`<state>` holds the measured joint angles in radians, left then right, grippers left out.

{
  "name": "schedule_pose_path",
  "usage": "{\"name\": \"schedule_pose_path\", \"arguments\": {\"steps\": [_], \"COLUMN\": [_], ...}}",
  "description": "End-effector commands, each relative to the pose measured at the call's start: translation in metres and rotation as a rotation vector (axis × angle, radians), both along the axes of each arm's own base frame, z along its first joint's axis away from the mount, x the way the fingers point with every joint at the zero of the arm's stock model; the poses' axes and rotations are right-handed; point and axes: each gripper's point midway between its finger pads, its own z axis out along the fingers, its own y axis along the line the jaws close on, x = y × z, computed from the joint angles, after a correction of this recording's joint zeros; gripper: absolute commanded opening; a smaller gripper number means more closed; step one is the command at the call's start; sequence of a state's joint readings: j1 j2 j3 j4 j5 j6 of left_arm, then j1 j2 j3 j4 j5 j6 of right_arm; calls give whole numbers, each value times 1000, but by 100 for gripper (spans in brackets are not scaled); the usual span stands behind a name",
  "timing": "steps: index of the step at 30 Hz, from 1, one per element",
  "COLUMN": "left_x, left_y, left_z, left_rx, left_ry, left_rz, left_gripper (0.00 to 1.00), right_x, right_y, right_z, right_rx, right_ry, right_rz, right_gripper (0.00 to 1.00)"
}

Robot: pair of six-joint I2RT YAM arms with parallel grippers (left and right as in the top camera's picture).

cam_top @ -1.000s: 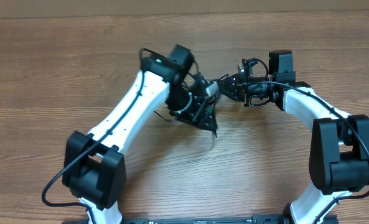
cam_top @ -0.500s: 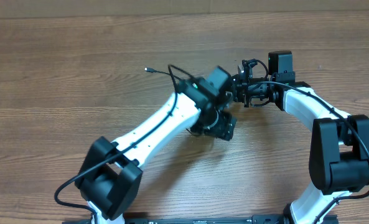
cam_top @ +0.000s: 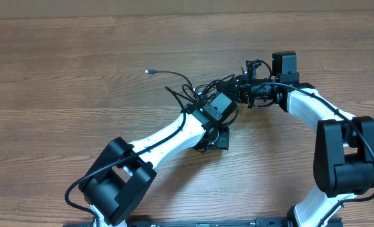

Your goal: Untangle cables

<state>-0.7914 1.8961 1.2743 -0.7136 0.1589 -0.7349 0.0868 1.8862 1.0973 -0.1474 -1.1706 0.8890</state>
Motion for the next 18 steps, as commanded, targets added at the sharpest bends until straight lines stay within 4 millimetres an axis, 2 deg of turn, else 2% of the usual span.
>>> {"name": "schedule_pose_path", "arguments": {"steps": [1, 4, 5, 11, 15, 18], "left_x": [23, 36, 38, 50, 66, 81], "left_y": [11, 23, 26, 41, 55, 68], "left_z": [15, 20, 21, 28, 61, 96], "left_rx": [33, 74, 86, 93, 61, 14], "left_ry": [-119, -183, -191, -210, -296, -388], "left_rz": [72, 102, 106, 79, 83, 97], "left_gripper": [53, 39, 38, 41, 42, 44], "right_x": [-2, -2, -2, -2, -2, -2], "right_y": [3, 3, 3, 3, 3, 3], "right_z": [5, 5, 5, 5, 5, 5], "right_rx": [15, 15, 15, 15, 15, 15], "right_ry": [-15, -16, -16, -16, -16, -16], "right_rz": [18, 18, 18, 18, 18, 18], "right_gripper": [4, 4, 4, 4, 4, 4]}}
